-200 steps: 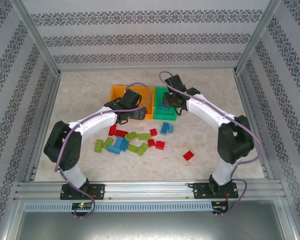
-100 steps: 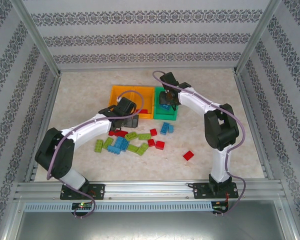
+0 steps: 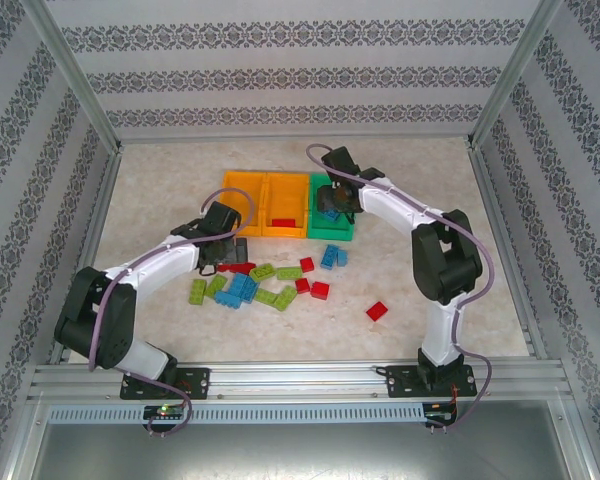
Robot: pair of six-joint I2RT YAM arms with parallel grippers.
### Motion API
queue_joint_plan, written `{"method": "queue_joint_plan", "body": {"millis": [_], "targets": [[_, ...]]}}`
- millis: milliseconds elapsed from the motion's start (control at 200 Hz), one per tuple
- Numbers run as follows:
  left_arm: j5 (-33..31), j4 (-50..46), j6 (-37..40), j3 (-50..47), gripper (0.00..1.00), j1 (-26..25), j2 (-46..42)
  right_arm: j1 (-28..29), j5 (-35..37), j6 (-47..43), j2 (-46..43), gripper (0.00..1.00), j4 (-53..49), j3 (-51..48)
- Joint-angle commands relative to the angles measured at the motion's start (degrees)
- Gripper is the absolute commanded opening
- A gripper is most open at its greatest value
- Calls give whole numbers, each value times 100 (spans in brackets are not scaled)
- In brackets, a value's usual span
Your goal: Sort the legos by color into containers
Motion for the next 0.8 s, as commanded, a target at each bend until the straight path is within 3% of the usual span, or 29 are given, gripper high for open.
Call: {"method": "queue_joint_plan", "body": {"millis": [0,515,794], "targets": [[474,229,39,-2,94,62,136,45,1,12,-311,68,60,-160],[612,673,115,181,81,281,910,50,44,39,-415,71,26,-248],[740,777,198,200,54,370,1097,45,144,10,-426,73,-18,-276]]}}
